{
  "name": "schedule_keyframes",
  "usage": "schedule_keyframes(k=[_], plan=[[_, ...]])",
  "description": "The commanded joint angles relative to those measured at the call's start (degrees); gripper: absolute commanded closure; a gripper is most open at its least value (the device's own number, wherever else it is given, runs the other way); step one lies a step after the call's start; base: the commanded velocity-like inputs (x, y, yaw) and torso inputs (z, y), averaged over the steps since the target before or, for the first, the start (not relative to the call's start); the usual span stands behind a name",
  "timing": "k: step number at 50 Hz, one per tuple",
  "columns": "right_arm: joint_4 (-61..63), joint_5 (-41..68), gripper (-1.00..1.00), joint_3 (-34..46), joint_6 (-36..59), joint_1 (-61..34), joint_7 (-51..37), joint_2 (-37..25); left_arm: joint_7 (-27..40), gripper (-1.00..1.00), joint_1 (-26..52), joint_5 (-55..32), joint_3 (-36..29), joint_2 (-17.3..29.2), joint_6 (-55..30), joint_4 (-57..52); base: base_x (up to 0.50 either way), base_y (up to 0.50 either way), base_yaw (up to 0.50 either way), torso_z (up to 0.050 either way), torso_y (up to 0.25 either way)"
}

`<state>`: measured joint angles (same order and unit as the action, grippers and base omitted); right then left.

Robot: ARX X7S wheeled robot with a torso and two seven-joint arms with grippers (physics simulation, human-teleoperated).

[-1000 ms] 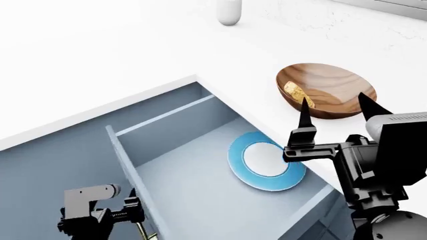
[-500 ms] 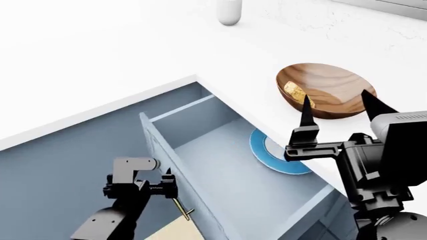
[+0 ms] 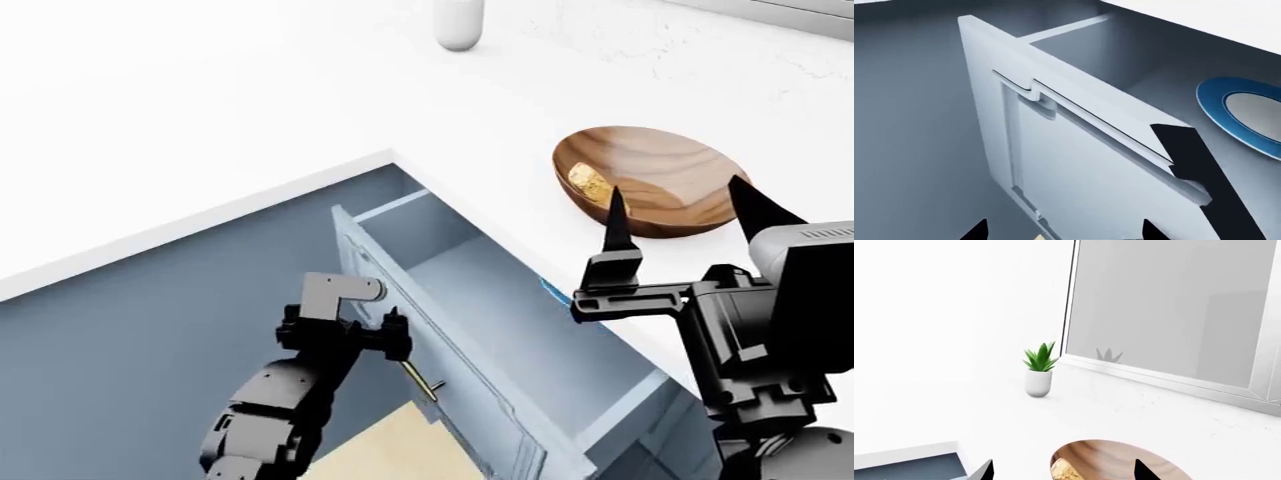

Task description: Place the bar in the bowl and close the drawer.

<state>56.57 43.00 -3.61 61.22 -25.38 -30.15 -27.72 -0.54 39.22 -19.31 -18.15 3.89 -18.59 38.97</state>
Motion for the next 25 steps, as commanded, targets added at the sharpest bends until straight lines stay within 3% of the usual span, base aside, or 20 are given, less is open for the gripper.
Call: schedule_keyframes(k=[1,4,8,14,25], plan=[[0.2,1.3,-1.00,-0.8,0.0,0.1,-0.8,-0.9,4.3,-1.00,16.1,-29.7,-32.5,-3.9,14.7,21.8,0.00,0.00,0.00,0.000,0.000],[-0.1,1.1,-1.00,-0.6,-0.6,0.5,-0.8,-1.1,6.4,-1.00,19.5,-48.6,-55.8,-3.9,19.5,23.3,0.00,0.00,0.00,0.000,0.000],[-0.2,1.3,-1.00,-0.5,-0.8,0.5,-0.9,-1.3,7.3,-1.00,21.0,-58.4,-66.3,-3.9,22.4,23.5,0.00,0.00,0.00,0.000,0.000],[-0.5,1.2,-1.00,0.0,-1.4,0.6,-1.1,-1.6,7.9,-1.00,21.5,-61.6,-70.4,-3.9,23.4,22.5,0.00,0.00,0.00,0.000,0.000],[-0.3,2.2,-1.00,-0.6,-1.8,1.0,-1.7,-2.0,7.9,-1.00,21.1,-60.9,-70.9,-3.9,24.7,20.7,0.00,0.00,0.00,0.000,0.000]])
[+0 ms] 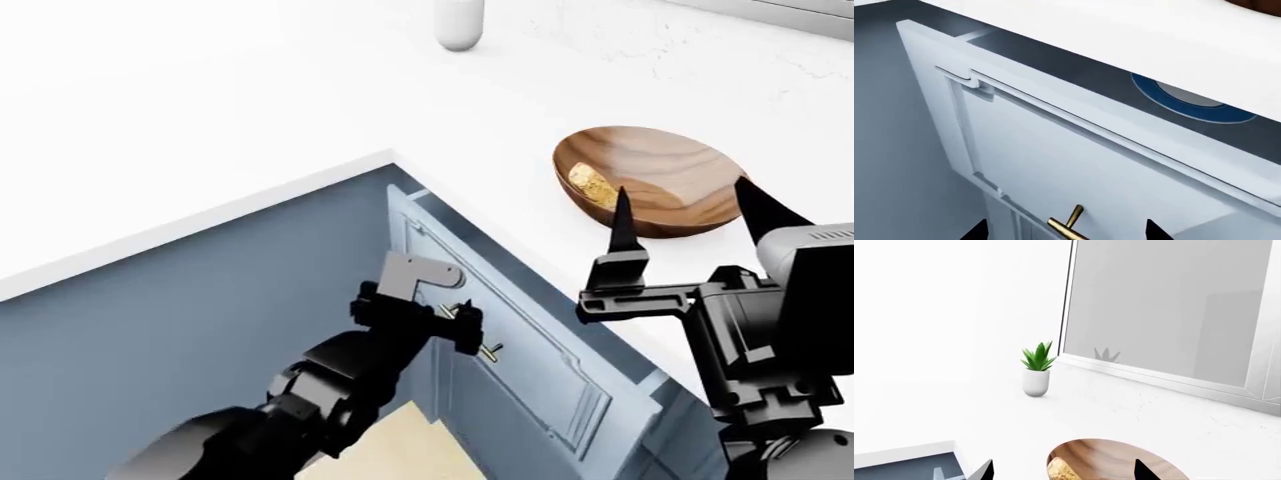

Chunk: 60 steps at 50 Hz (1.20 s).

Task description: Place the bar in the bowl and close the drawer.

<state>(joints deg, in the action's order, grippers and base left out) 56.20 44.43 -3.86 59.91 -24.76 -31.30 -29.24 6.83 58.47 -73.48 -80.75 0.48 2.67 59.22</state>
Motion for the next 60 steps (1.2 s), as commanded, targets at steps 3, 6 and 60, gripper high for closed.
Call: schedule_keyframes(k=[3,6,60], plan=[[0.0,1.0,-1.00,-0.3,-0.6,0.2,-0.8,-0.6,0.0,-1.00,2.1,-6.5,-8.1,-0.5,4.4,0.0,0.00,0.00,0.00,0.000,0.000],[0.1,1.0,-1.00,-0.2,-0.9,0.5,-0.9,-0.7,5.7,-1.00,2.7,-5.7,-8.3,6.0,5.4,-13.1,0.00,0.00,0.00,0.000,0.000],[-29.0,13.4,-1.00,27.4,8.0,-22.3,5.8,16.7,53.6,-1.00,10.4,10.7,-4.2,77.0,12.7,-101.8,0.00,0.00,0.00,0.000,0.000]])
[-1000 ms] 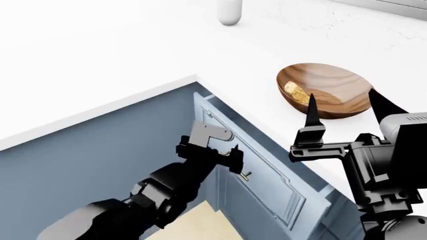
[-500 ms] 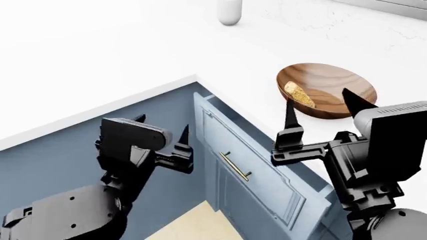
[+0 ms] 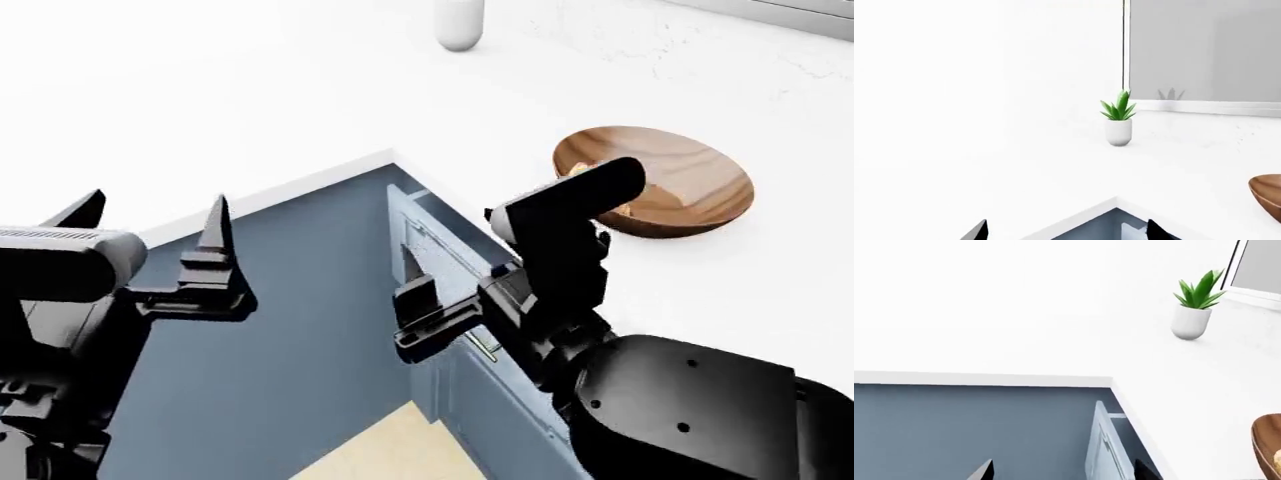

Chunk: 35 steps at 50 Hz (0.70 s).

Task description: Place the bar in the bowl and close the drawer.

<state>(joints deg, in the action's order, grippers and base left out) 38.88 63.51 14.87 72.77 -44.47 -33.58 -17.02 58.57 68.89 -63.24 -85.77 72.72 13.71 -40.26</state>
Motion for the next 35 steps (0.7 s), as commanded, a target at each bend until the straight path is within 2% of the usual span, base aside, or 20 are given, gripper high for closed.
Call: schedule_keyframes(k=[1,19,35], plan=[[-13.1,-6.7,-1.00,9.9,-5.6,-2.6,8.9,5.0,1.9,-1.00,-0.1,0.5,0.8,4.9,1.8,-2.3,0.00,0.00,0.00,0.000,0.000],[-35.0,-21.5,-1.00,26.9,-21.2,0.1,20.4,11.5,2.2,-1.00,-2.9,2.0,-0.2,6.2,5.0,-1.4,0.00,0.00,0.00,0.000,0.000],[-54.2,-28.9,-1.00,32.6,-35.7,5.3,25.5,14.0,7.5,-1.00,-7.6,9.8,-3.0,11.9,8.7,-9.0,0.00,0.00,0.00,0.000,0.000]])
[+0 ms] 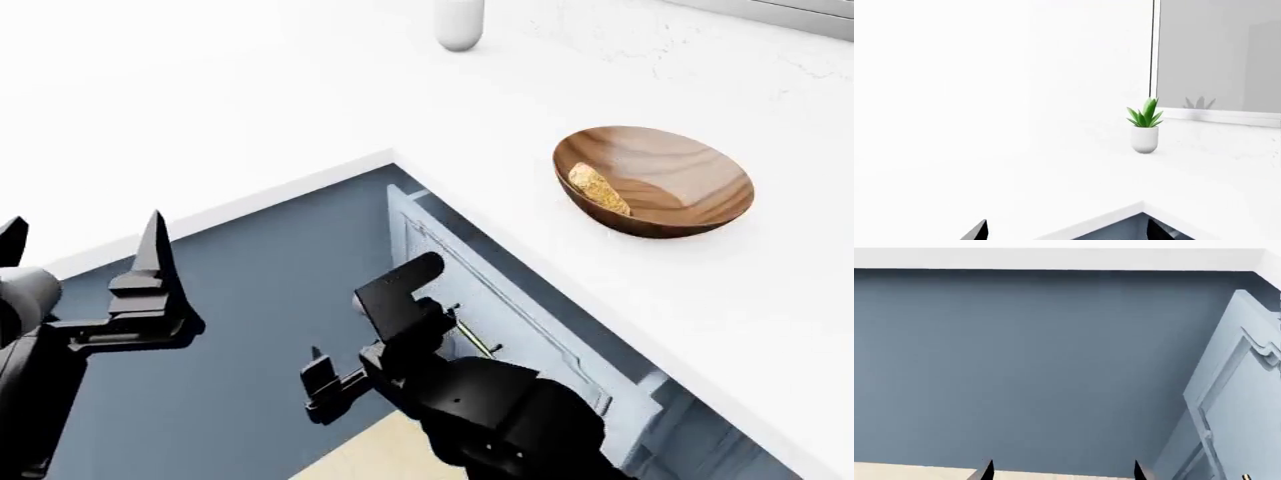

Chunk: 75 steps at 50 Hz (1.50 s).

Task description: Place the bar in the bowl and close the drawer.

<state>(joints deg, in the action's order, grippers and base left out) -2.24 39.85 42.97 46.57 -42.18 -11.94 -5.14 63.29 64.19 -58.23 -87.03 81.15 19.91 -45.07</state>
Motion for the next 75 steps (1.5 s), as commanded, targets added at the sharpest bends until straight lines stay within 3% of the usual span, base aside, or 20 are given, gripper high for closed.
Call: schedule_keyframes(k=[1,9,19,24,31,46,52,65,69,75], plan=[[-14.7,-5.6,-1.00,4.7,-10.5,3.1,4.2,2.5,2.9,-1.00,-3.2,5.2,-1.9,3.8,2.8,-4.5,0.00,0.00,0.00,0.000,0.000],[-30.6,-5.0,-1.00,8.5,-20.4,1.3,5.9,5.0,3.1,-1.00,-4.5,7.0,-2.7,4.6,4.9,-4.5,0.00,0.00,0.00,0.000,0.000],[-50.3,18.9,-1.00,34.2,-39.3,-6.2,2.5,5.1,4.0,-1.00,-5.1,8.0,-3.0,4.3,4.9,-5.3,0.00,0.00,0.00,0.000,0.000],[-54.7,27.0,-1.00,41.3,-43.2,-7.9,2.7,5.1,4.5,-1.00,-4.1,5.9,-2.0,5.5,4.4,-6.7,0.00,0.00,0.00,0.000,0.000],[-61.5,31.3,-1.00,43.0,-47.1,-8.2,5.2,5.1,7.3,-1.00,-3.8,6.4,-1.7,3.9,2.2,-7.8,0.00,0.00,0.00,0.000,0.000],[-72.6,33.5,-1.00,42.2,-49.8,-7.6,7.5,5.1,6.9,-1.00,-6.2,8.3,-3.1,2.8,5.4,-4.7,0.00,0.00,0.00,0.000,0.000],[-72.7,22.3,-1.00,29.5,-46.7,-6.6,6.4,4.1,6.4,-1.00,-6.2,7.9,-3.0,2.5,5.9,-4.0,0.00,0.00,0.00,0.000,0.000],[-72.7,-23.2,-1.00,-18.6,-39.2,-4.0,8.6,3.8,5.7,-1.00,-5.5,6.6,-2.4,1.3,4.3,-3.6,0.00,0.00,0.00,0.000,0.000],[-72.7,-30.8,-1.00,-27.7,-38.3,-4.1,9.0,3.5,5.6,-1.00,-5.5,6.5,-2.4,1.0,4.1,-3.4,0.00,0.00,0.00,0.000,0.000],[-72.7,-36.4,-1.00,-35.1,-37.6,-4.5,8.5,2.6,5.7,-1.00,-5.6,6.6,-2.4,0.9,3.9,-3.4,0.00,0.00,0.00,0.000,0.000]])
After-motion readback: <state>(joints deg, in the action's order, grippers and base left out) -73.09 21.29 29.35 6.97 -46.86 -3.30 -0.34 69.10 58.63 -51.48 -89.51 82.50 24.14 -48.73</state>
